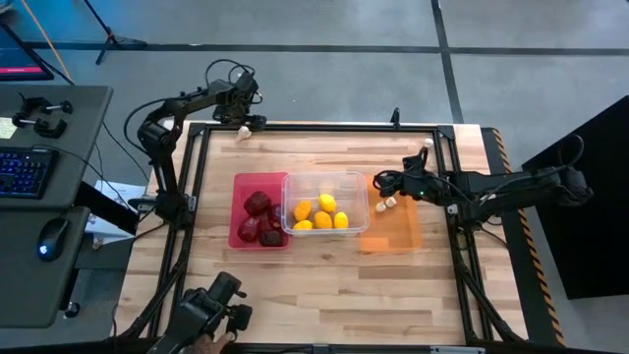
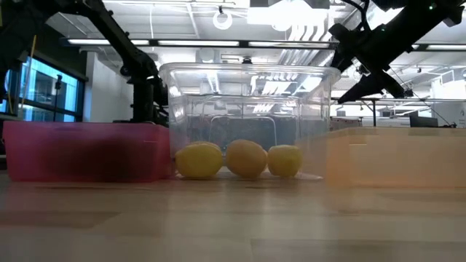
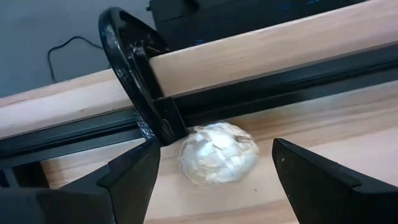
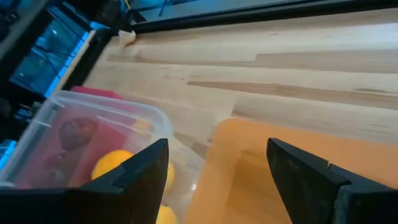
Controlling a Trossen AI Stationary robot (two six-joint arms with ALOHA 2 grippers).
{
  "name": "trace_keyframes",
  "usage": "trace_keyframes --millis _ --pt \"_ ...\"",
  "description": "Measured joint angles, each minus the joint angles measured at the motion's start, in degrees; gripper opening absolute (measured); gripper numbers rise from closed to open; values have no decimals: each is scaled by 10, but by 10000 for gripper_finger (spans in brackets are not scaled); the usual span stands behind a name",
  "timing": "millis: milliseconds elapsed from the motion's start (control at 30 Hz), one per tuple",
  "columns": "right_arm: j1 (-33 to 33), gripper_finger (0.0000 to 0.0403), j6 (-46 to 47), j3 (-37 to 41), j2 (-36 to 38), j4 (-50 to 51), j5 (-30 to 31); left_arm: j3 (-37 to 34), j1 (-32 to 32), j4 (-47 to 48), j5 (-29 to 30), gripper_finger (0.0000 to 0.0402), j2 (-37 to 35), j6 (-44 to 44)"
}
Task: Sort produce into baskets
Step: Put the white garlic into the orange bin
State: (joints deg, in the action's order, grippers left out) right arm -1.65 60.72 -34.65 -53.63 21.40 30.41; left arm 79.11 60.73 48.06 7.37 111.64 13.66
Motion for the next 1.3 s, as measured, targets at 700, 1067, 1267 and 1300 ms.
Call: trace_keyframes --millis 700,1067,1267,1300 --pt "0 261 -29 0 0 72 -13 -3 -62 23 36 298 40 29" --pt "0 261 -27 0 0 83 -15 -1 -92 27 44 298 37 42" --pt "0 261 -27 0 0 84 -17 0 -86 39 52 298 35 0" --pt "0 261 -27 0 0 84 -17 0 -85 51 53 298 31 -1"
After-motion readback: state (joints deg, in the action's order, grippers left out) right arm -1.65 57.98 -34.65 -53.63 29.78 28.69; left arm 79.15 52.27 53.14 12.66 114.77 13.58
